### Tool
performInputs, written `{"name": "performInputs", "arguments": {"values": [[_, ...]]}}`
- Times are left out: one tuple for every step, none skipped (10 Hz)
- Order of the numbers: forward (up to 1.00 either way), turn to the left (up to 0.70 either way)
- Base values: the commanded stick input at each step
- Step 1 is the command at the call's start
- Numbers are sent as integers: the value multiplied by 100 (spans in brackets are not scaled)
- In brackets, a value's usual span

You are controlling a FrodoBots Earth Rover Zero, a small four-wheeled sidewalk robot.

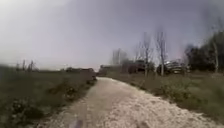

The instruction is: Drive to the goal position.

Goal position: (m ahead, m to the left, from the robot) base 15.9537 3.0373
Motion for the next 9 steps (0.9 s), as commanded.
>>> {"name": "performInputs", "arguments": {"values": [[100,0],[100,0],[100,0],[100,0],[100,0],[100,0],[100,0],[100,0],[100,0]]}}
